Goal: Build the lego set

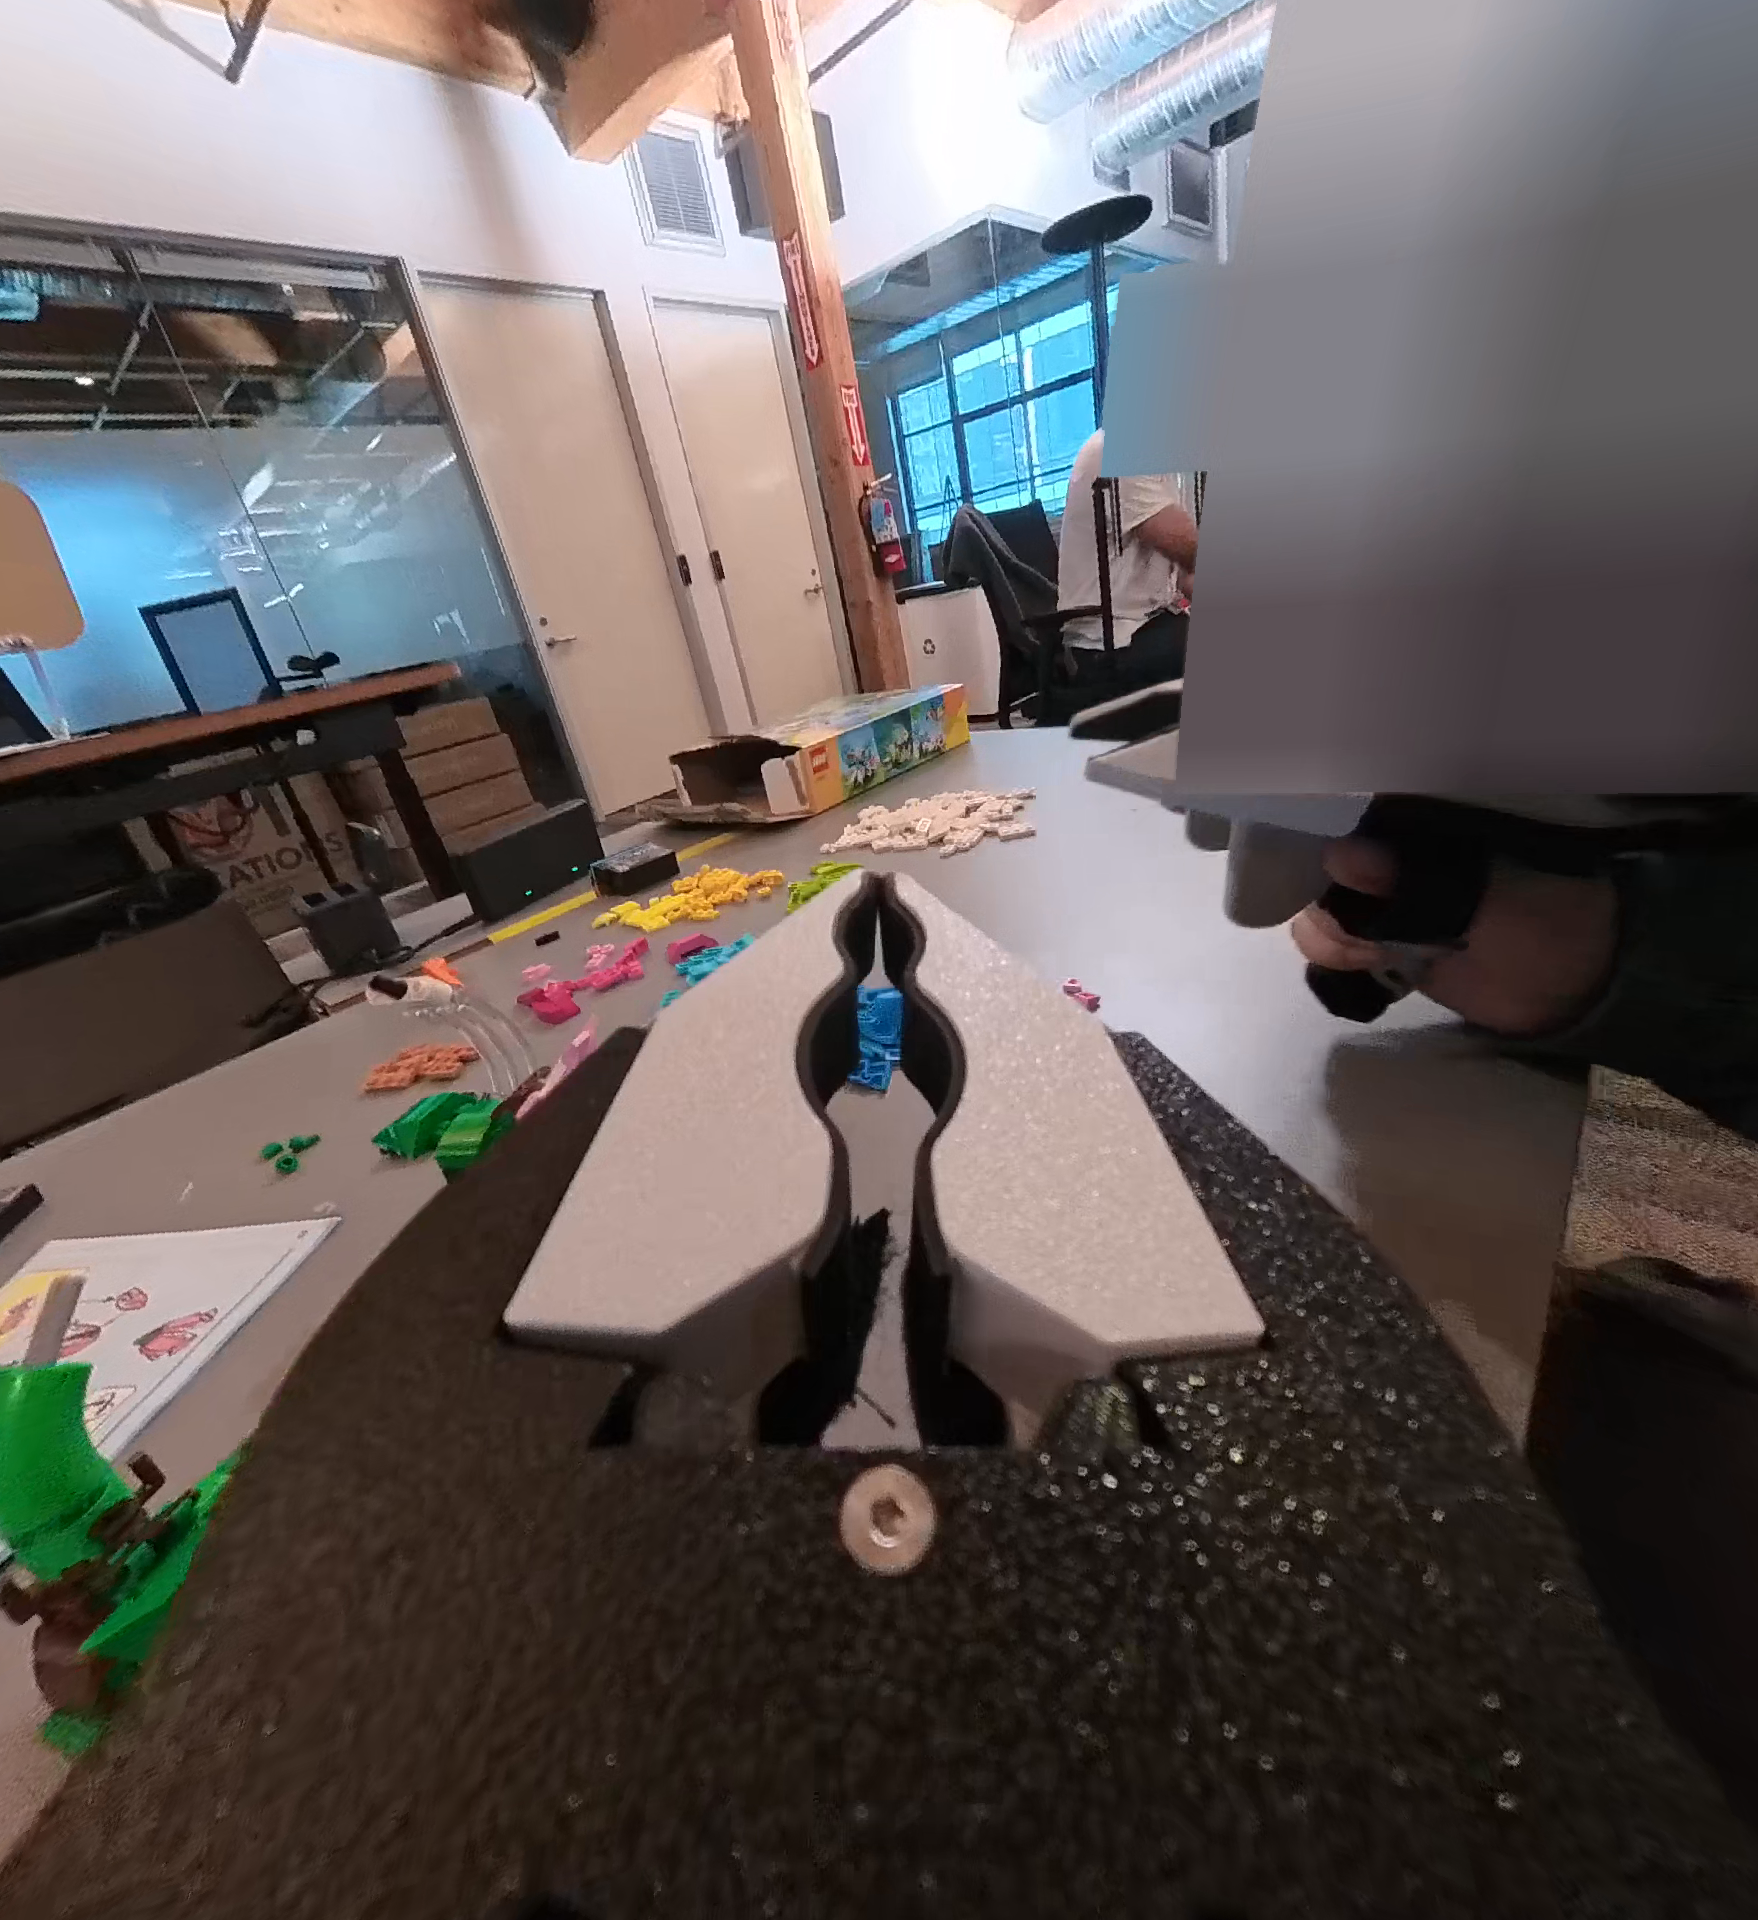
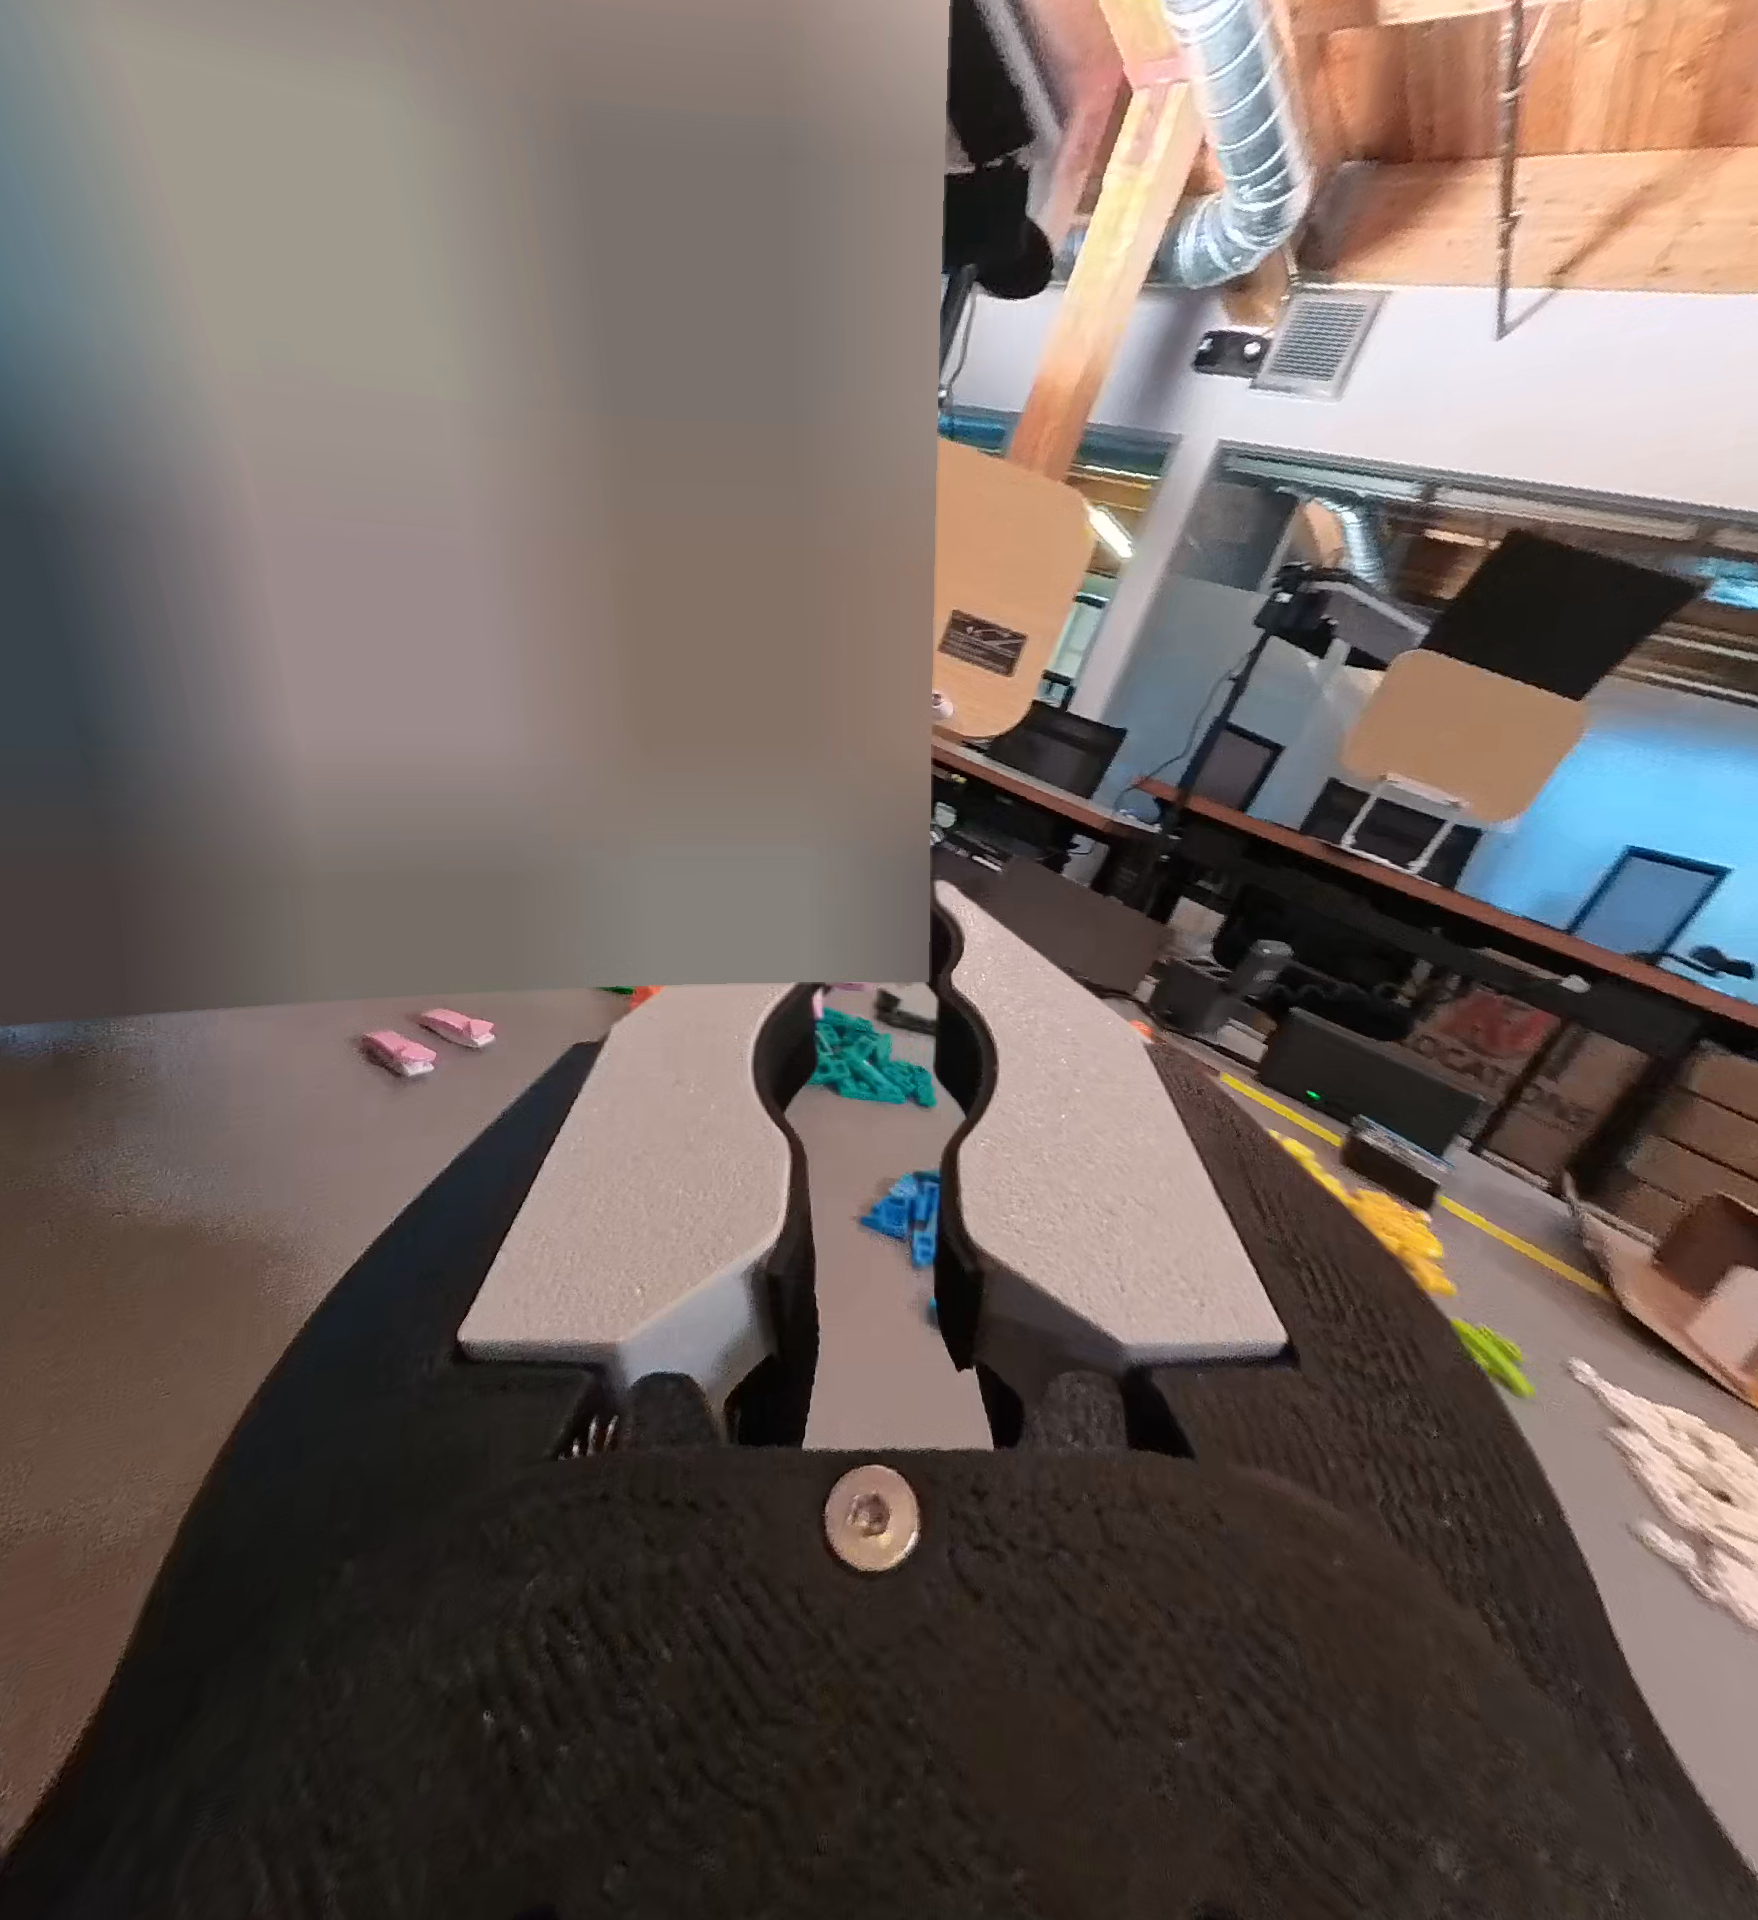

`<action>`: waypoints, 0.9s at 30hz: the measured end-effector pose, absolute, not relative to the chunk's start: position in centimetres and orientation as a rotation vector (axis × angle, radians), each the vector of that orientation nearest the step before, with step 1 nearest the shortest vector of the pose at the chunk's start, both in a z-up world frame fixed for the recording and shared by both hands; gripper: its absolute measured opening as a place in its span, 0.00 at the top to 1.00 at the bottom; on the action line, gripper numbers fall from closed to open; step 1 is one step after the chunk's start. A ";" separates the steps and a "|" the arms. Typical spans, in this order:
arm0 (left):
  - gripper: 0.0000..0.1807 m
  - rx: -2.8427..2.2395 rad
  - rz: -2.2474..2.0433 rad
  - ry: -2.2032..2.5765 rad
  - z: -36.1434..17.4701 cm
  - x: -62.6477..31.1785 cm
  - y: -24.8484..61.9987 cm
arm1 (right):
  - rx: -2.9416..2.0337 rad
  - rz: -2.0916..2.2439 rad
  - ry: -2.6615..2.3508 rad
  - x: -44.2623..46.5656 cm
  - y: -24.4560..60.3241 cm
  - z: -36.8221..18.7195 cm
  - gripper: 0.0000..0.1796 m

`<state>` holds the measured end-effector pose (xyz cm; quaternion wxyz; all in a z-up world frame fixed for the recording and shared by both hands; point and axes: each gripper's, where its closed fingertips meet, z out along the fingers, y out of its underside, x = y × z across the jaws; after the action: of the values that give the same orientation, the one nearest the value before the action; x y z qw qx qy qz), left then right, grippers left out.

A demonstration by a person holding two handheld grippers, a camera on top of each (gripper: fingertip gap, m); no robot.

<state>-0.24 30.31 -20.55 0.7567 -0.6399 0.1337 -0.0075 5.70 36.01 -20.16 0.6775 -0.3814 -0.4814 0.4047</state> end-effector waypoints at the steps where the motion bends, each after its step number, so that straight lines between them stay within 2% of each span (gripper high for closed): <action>1: 1.00 -1.395 -0.015 0.287 -20.6 -0.2 30.0 | -0.870 0.903 -1.066 6.2 36.2 -20.2 0.92; 27: 1.00 -1.439 -0.029 0.212 -21.6 3.9 19.6 | -1.037 0.784 -0.952 16.1 30.1 -21.5 0.91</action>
<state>3.89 19.58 -21.62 0.7468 -0.6578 0.0968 -0.0134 16.07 30.14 -21.51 0.6925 -0.4643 -0.4262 0.3510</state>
